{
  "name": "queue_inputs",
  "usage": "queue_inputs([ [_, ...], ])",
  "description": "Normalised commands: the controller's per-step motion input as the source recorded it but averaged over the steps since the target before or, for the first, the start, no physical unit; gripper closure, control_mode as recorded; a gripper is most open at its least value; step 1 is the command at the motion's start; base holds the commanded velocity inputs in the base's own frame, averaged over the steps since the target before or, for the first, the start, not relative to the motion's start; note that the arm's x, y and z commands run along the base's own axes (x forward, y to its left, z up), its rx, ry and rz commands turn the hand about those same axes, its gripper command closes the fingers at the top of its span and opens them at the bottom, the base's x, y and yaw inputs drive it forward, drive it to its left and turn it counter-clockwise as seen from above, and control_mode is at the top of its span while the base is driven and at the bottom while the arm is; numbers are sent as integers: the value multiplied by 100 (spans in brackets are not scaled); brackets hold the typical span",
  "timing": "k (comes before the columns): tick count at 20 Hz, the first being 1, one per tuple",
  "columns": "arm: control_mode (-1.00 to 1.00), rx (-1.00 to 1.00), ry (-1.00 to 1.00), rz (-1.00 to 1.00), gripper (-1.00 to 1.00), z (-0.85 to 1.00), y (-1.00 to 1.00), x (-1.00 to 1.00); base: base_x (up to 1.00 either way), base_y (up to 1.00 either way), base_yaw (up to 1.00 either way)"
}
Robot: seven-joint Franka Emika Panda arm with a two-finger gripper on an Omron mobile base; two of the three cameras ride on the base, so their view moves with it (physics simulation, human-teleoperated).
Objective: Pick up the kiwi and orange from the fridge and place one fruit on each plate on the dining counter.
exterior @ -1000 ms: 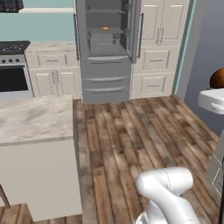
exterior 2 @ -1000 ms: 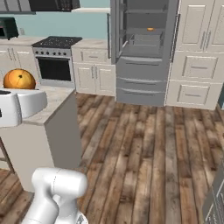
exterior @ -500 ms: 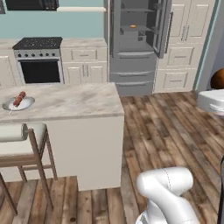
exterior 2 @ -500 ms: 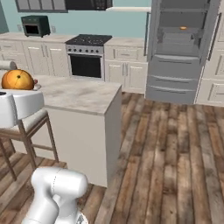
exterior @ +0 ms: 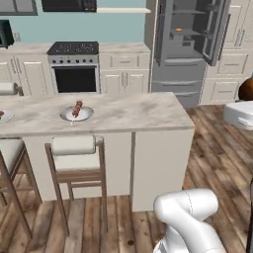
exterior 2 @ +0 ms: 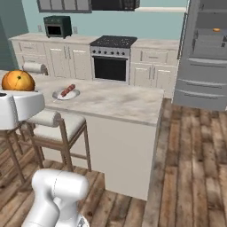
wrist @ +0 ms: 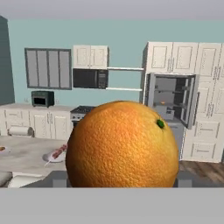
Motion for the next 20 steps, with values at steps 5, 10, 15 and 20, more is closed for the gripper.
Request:
queue_inputs([
  [5,100,0,0,0,100,0,0,0,77,100,0],
  [10,100,0,0,0,100,0,0,0,96,100,-3],
  [15,100,0,0,0,100,0,0,0,100,81,-7],
  [20,100,0,0,0,100,0,0,0,96,48,-18],
])
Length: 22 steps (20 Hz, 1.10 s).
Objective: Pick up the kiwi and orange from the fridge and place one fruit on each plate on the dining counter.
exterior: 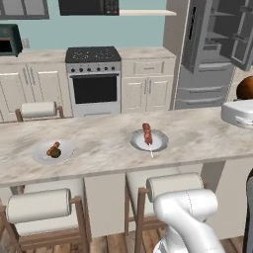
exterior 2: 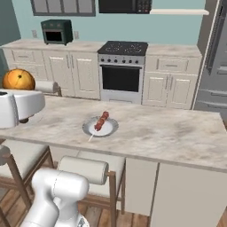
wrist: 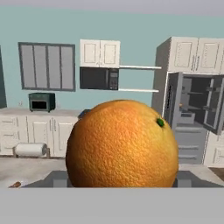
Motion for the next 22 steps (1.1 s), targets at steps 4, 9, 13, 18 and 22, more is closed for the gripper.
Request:
queue_inputs([
  [4,100,0,0,0,100,0,0,0,88,21,-26],
  [9,-100,5,37,-4,100,-34,22,80,20,5,-3],
  [13,-100,9,59,0,100,-69,15,100,0,0,0],
  [18,-100,12,57,6,100,-83,0,100,0,0,0],
  [22,-100,6,49,7,100,-86,0,97,0,0,0],
])
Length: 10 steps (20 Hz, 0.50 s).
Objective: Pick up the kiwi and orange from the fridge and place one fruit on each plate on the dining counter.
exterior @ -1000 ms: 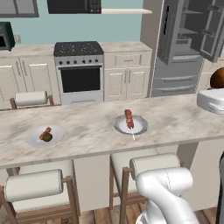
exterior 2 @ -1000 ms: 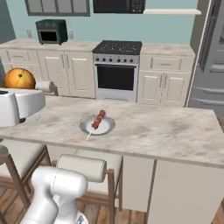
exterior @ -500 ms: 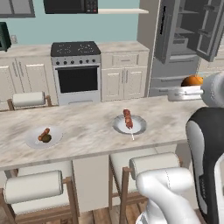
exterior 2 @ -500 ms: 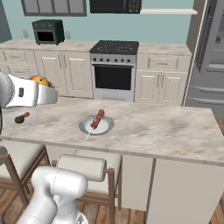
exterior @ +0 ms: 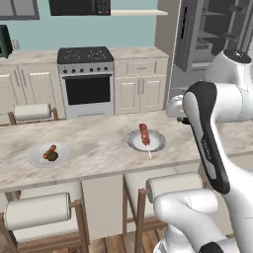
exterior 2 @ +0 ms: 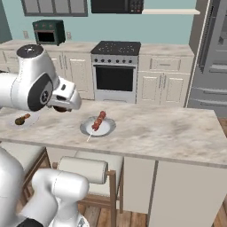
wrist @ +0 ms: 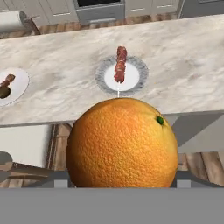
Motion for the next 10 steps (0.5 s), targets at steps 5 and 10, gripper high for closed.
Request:
queue_inputs([
  [5,-100,0,39,4,100,-80,0,89,0,0,0],
  [10,-100,0,27,4,100,-63,0,82,0,0,0],
])
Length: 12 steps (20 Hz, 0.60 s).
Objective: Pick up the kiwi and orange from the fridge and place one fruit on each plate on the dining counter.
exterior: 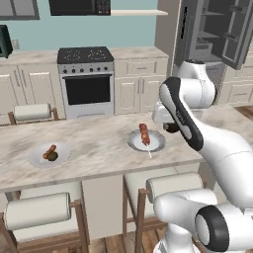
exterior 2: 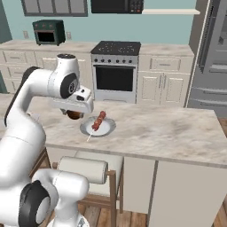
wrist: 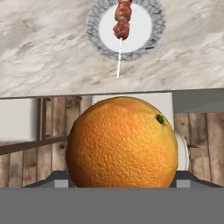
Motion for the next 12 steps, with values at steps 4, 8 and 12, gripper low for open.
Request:
queue_inputs([
  [4,-100,0,20,2,100,-69,0,69,0,0,0],
  [8,-100,0,5,0,100,-59,0,53,0,0,0],
  [12,-100,0,0,0,100,-42,-2,42,0,0,0],
])
